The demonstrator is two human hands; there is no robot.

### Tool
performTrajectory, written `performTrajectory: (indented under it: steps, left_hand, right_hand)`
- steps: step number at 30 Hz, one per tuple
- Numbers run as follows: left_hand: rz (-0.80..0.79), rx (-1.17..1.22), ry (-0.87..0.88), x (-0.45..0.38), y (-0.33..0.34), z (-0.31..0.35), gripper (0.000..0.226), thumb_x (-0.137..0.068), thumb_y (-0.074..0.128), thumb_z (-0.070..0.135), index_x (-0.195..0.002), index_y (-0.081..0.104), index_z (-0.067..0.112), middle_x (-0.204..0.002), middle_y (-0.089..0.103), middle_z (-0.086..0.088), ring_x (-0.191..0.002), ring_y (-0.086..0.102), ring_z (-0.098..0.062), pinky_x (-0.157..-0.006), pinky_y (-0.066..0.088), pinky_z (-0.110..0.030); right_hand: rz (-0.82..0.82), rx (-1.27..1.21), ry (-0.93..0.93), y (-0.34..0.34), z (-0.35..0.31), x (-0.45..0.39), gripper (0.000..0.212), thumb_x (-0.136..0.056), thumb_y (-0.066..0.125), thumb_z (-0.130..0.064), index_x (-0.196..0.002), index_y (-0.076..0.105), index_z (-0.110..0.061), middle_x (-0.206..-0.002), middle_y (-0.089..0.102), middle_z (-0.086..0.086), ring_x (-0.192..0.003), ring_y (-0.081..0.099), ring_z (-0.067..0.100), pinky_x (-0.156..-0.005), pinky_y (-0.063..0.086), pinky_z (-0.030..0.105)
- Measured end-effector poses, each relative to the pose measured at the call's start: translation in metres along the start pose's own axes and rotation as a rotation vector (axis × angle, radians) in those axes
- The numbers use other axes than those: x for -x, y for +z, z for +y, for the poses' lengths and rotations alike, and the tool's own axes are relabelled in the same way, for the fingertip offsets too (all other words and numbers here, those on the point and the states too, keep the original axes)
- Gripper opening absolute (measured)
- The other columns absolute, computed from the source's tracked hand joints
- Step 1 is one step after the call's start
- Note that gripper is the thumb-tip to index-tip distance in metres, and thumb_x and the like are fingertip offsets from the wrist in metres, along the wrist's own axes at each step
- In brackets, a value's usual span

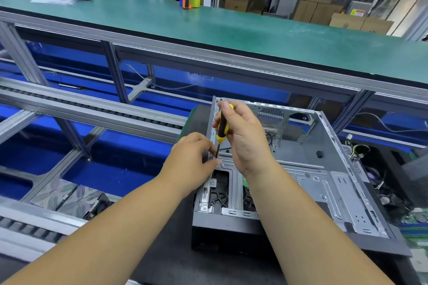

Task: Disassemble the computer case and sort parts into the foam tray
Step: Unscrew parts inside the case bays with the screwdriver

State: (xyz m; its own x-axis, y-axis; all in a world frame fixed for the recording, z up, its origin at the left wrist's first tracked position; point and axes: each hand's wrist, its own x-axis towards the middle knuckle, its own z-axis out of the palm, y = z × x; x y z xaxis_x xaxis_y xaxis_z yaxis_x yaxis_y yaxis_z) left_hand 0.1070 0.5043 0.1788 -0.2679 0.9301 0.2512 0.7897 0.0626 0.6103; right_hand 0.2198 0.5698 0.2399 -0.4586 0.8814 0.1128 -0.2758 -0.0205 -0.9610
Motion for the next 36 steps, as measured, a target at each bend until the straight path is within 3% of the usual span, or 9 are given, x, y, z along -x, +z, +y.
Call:
performTrajectory:
  steps: [3,13,19,23,26,32,36]
  left_hand:
    - [-0.035,-0.064,0.036,0.004,-0.001,-0.002,0.026,-0.078,0.072,0.045,-0.098,0.063,0.031,-0.114,0.047,0.017,-0.113,0.041,-0.01,-0.1,0.04,-0.037]
    - [-0.079,-0.204,0.069,0.006,0.001,0.0,0.037,-0.079,0.066,0.05,-0.107,0.062,0.026,-0.135,0.04,0.01,-0.129,0.031,-0.017,-0.108,0.032,-0.038]
    - [-0.091,-0.21,0.062,0.006,0.002,-0.001,0.039,-0.08,0.066,0.05,-0.109,0.062,0.024,-0.139,0.038,0.008,-0.13,0.03,-0.018,-0.109,0.032,-0.04]
    - [-0.088,-0.211,0.071,0.006,0.002,-0.001,0.039,-0.08,0.065,0.051,-0.108,0.062,0.024,-0.138,0.038,0.008,-0.129,0.031,-0.018,-0.108,0.032,-0.039]
    - [-0.078,-0.213,0.08,0.007,0.002,-0.002,0.04,-0.081,0.065,0.052,-0.109,0.062,0.024,-0.137,0.039,0.009,-0.129,0.032,-0.018,-0.108,0.031,-0.037]
    - [-0.064,-0.229,0.091,0.005,0.004,-0.002,0.042,-0.081,0.064,0.052,-0.112,0.063,0.024,-0.138,0.04,0.007,-0.128,0.034,-0.018,-0.108,0.033,-0.039]
    - [-0.068,-0.227,0.089,0.004,0.006,-0.003,0.038,-0.081,0.065,0.049,-0.109,0.063,0.024,-0.137,0.04,0.007,-0.128,0.033,-0.019,-0.107,0.031,-0.038]
  right_hand:
    - [-0.004,0.003,-0.005,-0.003,-0.002,-0.001,0.01,-0.101,0.053,-0.02,-0.098,0.057,-0.011,-0.08,0.064,0.002,-0.077,0.059,0.019,-0.069,0.047,0.026]
    - [-0.08,-0.033,0.054,-0.007,-0.003,-0.008,0.025,-0.105,0.046,-0.02,-0.094,0.066,-0.01,-0.079,0.061,0.001,-0.077,0.059,0.018,-0.084,0.049,0.035]
    - [-0.12,-0.168,0.056,0.004,0.007,-0.009,0.045,-0.108,0.031,-0.03,-0.09,0.065,-0.006,-0.07,0.047,0.002,-0.062,0.042,0.011,-0.061,0.036,0.022]
    - [-0.157,-0.176,0.07,0.005,0.008,-0.012,0.036,-0.097,0.047,-0.046,-0.088,0.054,-0.012,-0.063,0.043,-0.002,-0.055,0.035,0.011,-0.054,0.031,0.022]
    - [-0.132,-0.07,0.026,-0.001,0.009,-0.013,0.028,-0.093,0.051,-0.04,-0.081,0.047,-0.016,-0.067,0.048,-0.001,-0.058,0.043,0.014,-0.058,0.039,0.021]
    - [-0.123,-0.116,0.076,-0.006,0.009,-0.011,0.035,-0.102,0.047,-0.037,-0.091,0.067,-0.011,-0.08,0.065,-0.001,-0.071,0.057,0.015,-0.075,0.047,0.03]
    - [-0.122,-0.152,0.125,-0.003,0.006,-0.009,0.048,-0.104,0.037,-0.042,-0.095,0.069,-0.007,-0.068,0.057,0.0,-0.066,0.051,0.015,-0.067,0.047,0.025]
